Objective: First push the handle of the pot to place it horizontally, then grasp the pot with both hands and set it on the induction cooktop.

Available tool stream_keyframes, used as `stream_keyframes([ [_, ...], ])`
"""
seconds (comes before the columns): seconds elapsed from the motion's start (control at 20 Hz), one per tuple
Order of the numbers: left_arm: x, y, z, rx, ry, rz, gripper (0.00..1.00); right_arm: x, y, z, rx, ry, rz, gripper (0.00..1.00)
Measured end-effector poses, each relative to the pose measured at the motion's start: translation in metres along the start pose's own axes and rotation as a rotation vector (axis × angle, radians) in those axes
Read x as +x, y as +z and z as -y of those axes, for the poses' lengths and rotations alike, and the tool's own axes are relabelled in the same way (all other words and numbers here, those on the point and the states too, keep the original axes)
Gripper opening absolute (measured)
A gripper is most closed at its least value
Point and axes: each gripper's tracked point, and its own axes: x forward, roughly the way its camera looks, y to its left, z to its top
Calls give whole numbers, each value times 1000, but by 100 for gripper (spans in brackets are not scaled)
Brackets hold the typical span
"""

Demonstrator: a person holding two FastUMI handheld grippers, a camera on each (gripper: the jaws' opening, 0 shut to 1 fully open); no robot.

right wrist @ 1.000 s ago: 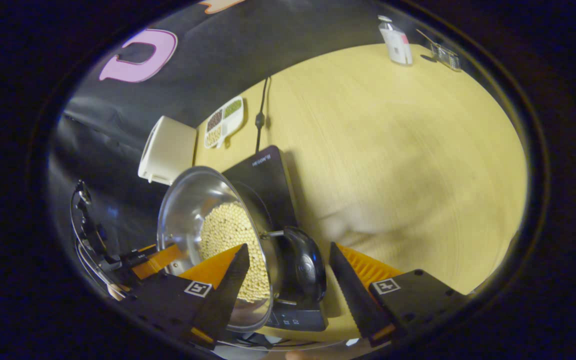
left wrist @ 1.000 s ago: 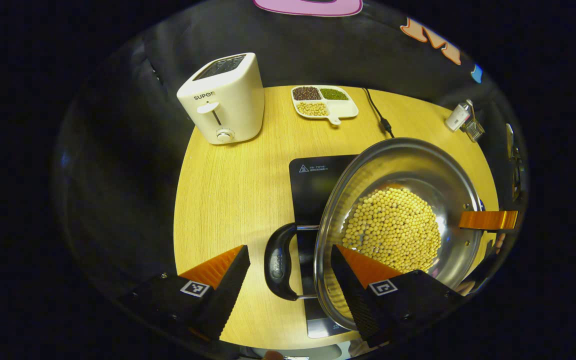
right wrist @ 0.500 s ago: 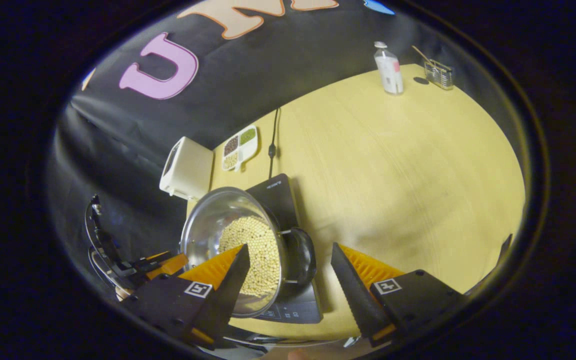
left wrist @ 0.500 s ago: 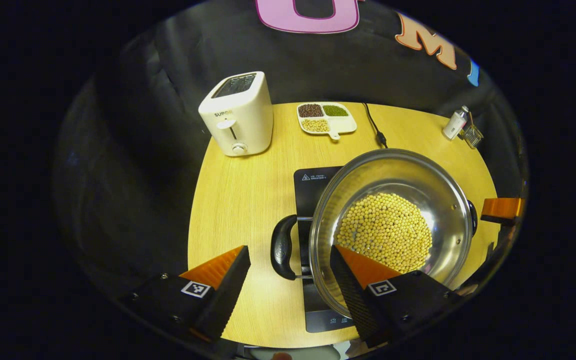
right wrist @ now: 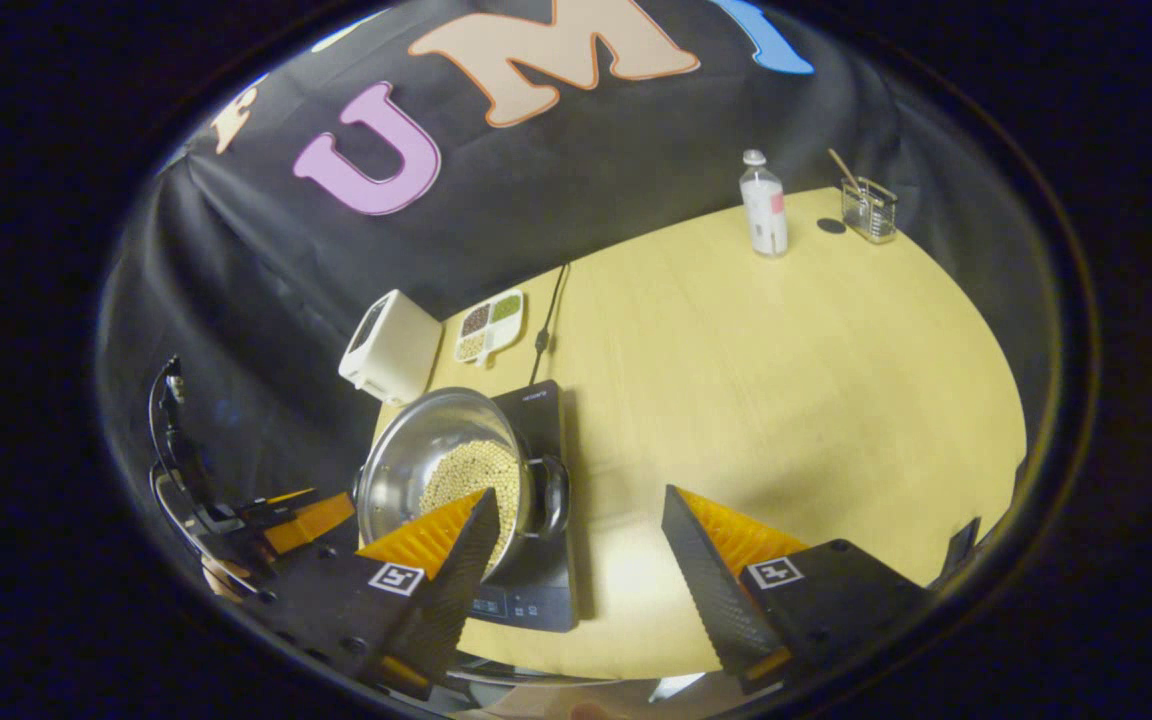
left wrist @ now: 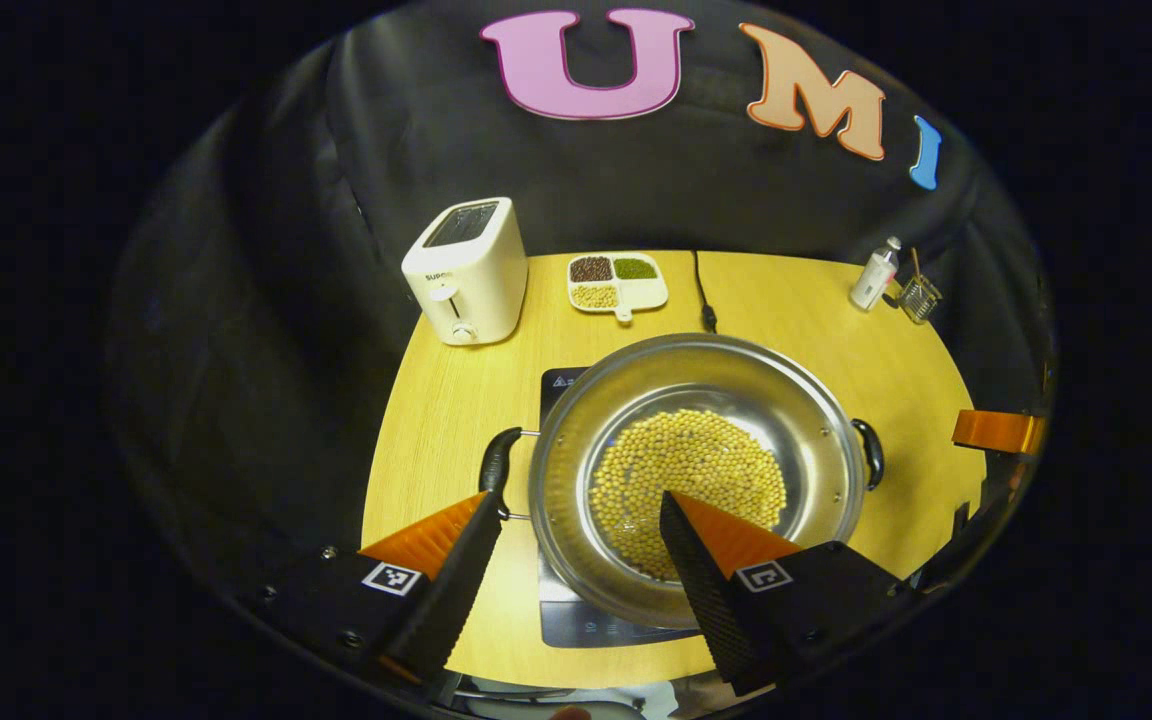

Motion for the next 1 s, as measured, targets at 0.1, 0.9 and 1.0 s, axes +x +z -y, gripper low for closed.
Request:
stream_keyframes([
  [0.1, -23, 2, 28, -7, 9, 28, 97, -24, 12, 15, -23, 18, 38, 100],
  [0.9, -179, 72, 243, -52, -24, 444, 98, -237, 126, 146, -156, 23, 475, 92],
  [1.0, -196, 83, 265, -62, -36, 508, 98, -263, 137, 143, -213, 17, 546, 92],
])
